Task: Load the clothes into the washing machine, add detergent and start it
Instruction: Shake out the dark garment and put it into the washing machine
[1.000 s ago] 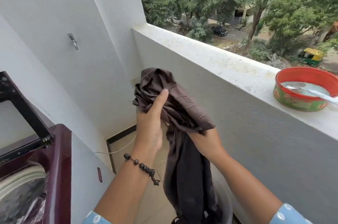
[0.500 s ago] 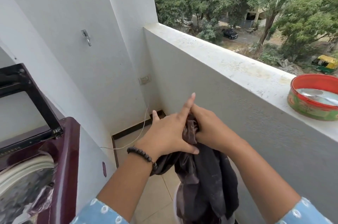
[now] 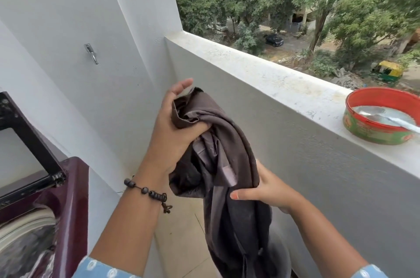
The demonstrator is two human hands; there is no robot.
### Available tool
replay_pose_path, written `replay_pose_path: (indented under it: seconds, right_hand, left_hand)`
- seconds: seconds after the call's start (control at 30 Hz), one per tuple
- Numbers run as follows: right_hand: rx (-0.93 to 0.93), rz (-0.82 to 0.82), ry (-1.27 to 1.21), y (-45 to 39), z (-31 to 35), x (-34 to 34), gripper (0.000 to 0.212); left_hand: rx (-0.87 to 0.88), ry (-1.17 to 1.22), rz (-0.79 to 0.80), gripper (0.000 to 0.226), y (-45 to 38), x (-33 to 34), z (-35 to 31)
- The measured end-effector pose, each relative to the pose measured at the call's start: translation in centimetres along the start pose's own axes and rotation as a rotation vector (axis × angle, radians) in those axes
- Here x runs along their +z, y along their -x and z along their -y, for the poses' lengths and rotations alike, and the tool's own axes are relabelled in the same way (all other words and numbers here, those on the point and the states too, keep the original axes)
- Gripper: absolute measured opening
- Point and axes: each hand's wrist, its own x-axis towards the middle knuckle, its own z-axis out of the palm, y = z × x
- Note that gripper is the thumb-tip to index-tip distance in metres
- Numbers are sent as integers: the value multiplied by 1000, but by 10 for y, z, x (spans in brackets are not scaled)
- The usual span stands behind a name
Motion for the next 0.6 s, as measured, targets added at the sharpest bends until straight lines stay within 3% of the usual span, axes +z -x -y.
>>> replay_pose_path:
  seconds: [0.1,0.13,0.23,0.33,0.47,0.6]
  right_hand:
    - [-69,-167,-114,-5,10,-1,39]
    - [-118,-229,-130,-7,17,-4,30]
    - [-247,-388,-310,-8,50,-17,27]
    - [-304,-418,-574,-8,74,-26,26]
    - [-282,-316,-662,-10,69,-8,41]
    - [-208,-169,-637,-6,48,28,37]
  left_hand:
    - [23,222,-172,61,-7,0,-5]
    - [11,294,-202,61,-6,-2,-4]
    - [-9,409,-234,62,-1,-12,4]
    - [-29,416,-233,60,6,-16,12]
    - [-50,543,-331,47,3,-11,6]
    - [-68,644,-504,29,-5,3,-4]
